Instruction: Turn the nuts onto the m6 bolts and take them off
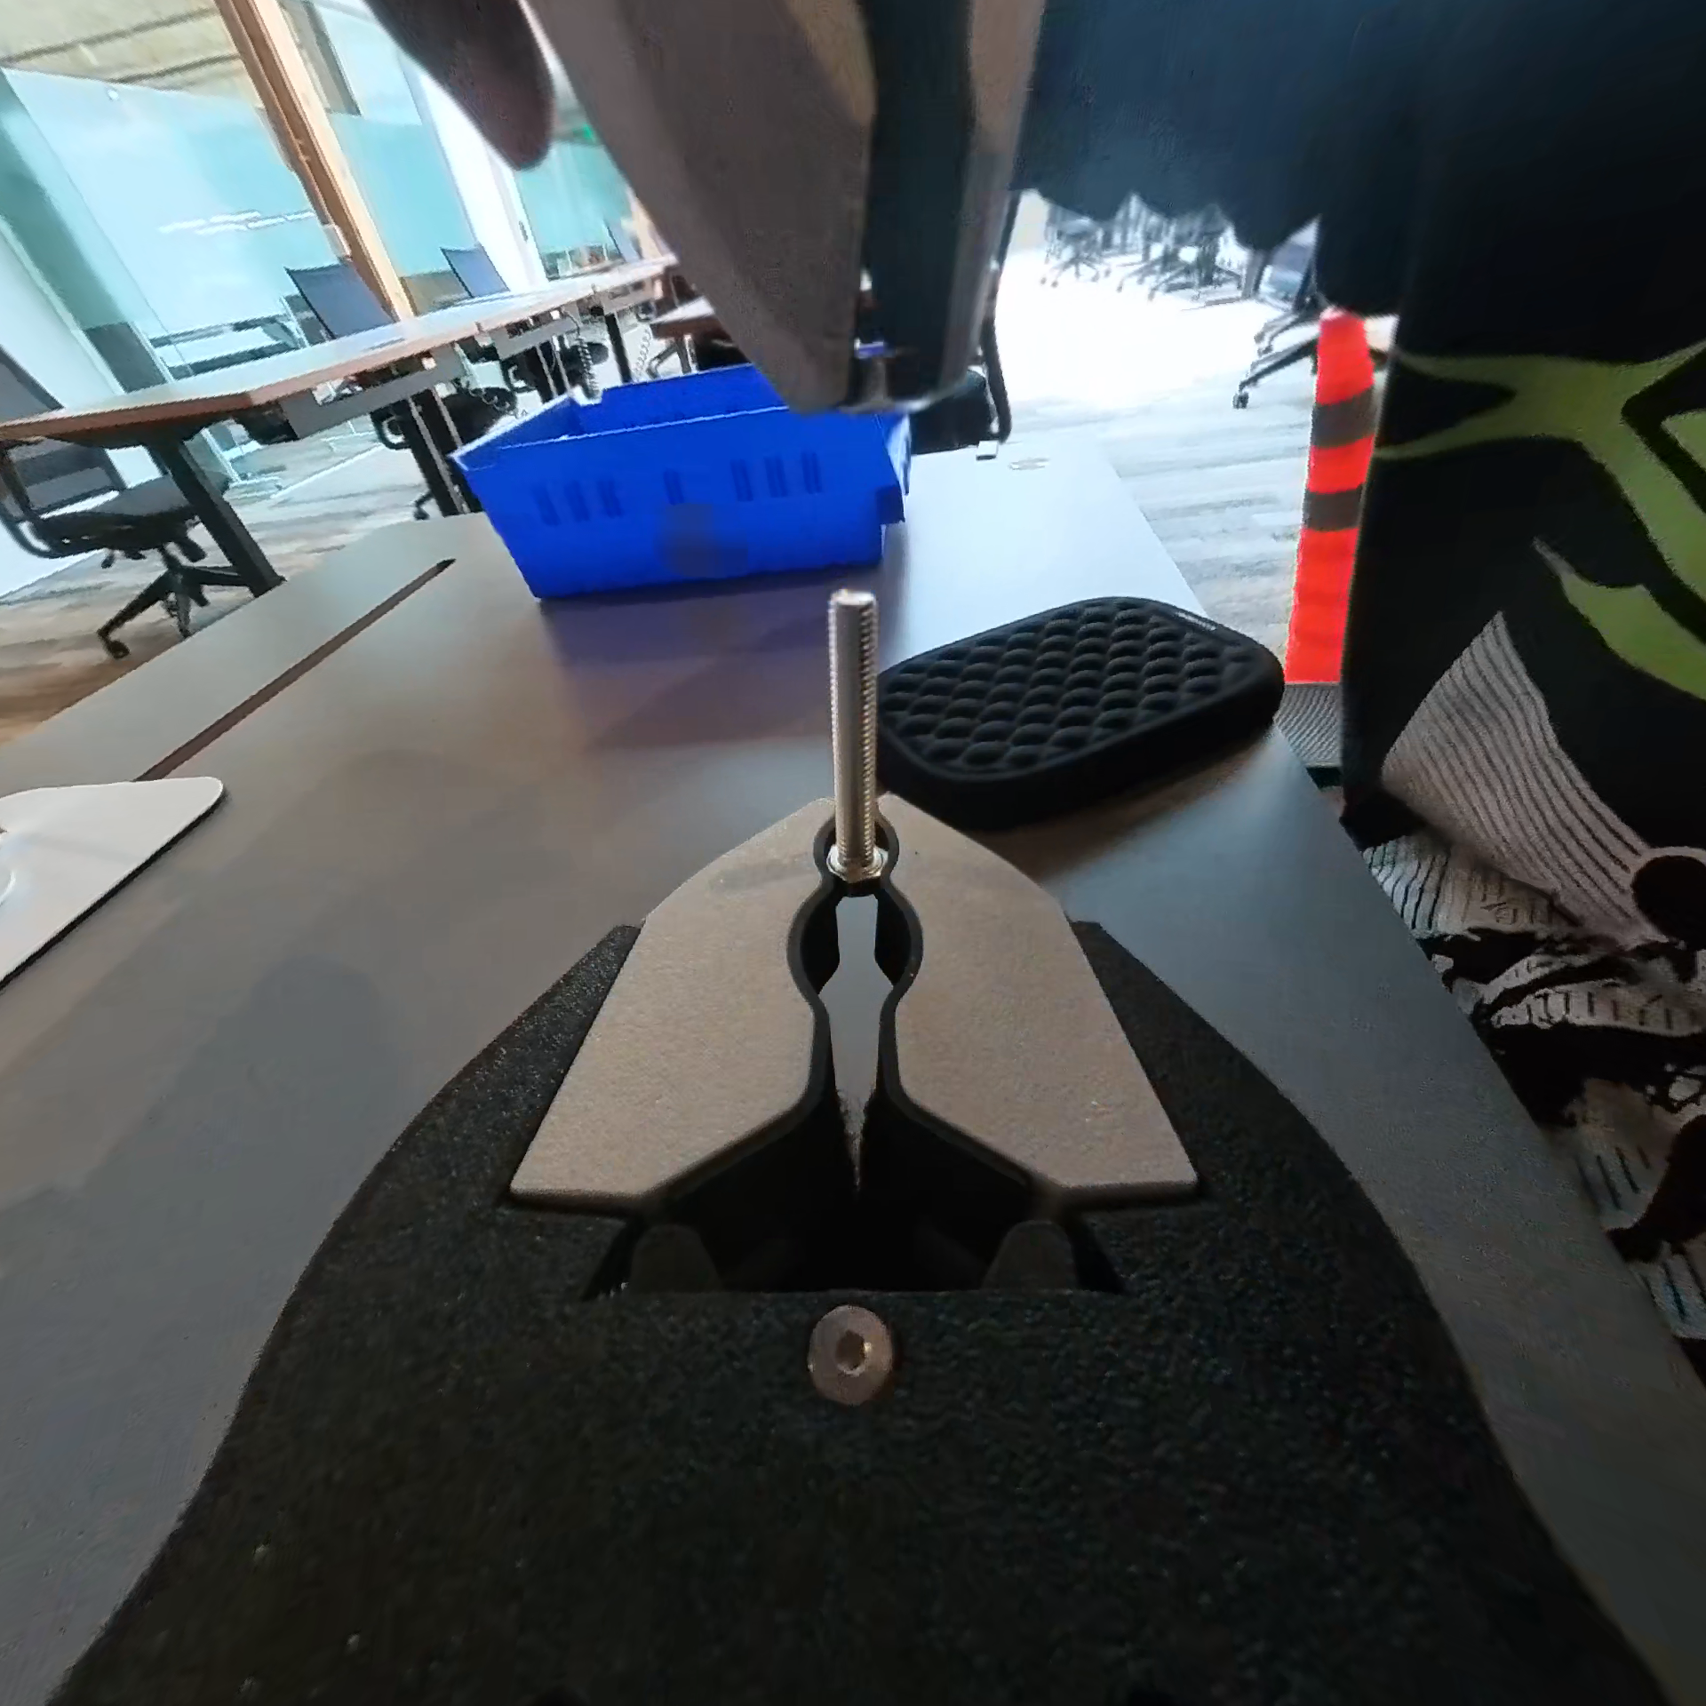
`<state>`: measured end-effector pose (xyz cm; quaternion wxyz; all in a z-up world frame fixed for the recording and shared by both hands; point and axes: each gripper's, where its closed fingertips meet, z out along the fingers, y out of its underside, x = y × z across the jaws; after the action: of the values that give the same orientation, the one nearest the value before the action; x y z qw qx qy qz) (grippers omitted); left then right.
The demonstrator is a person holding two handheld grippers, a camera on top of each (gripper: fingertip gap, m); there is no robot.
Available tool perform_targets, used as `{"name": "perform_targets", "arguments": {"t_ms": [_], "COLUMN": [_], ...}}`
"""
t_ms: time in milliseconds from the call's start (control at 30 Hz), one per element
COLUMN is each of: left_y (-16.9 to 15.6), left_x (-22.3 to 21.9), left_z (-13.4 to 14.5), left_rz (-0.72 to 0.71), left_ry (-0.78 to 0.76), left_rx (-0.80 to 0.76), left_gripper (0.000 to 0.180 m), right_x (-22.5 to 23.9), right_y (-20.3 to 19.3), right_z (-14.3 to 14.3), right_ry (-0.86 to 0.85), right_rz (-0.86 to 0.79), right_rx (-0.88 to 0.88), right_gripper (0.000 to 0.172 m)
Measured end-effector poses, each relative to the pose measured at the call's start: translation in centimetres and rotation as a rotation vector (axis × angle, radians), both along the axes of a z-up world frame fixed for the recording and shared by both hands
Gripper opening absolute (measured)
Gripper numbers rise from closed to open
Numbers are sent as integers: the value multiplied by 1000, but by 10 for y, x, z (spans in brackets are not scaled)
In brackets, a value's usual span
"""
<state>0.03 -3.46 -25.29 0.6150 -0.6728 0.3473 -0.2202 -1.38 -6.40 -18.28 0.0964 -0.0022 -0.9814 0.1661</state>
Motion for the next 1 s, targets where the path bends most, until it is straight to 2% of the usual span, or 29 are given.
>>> {"name": "perform_targets", "arguments": {"t_ms": [167, 467, 833, 1000], "left_y": [0, -2, -1, 3], "left_x": [0, 0, 0, -4], "left_z": [1, 2, 1, 2], "left_rz": [-2, -12, -3, 34], "left_ry": [-8, -16, -14, -28], "left_rx": [-6, -3, -11, -16], "left_gripper": [2, 2, 2, 2], "right_x": [-4, -5, -6, -10], "right_y": [-3, 0, 1, 5], "right_z": [-9, -16, -19, -19], "right_ry": [-63, -99, -100, -107], "right_rz": [103, 151, 162, 67], "right_rx": [143, 231, 253, 255], "right_gripper": [10, 10, 10, 10]}}
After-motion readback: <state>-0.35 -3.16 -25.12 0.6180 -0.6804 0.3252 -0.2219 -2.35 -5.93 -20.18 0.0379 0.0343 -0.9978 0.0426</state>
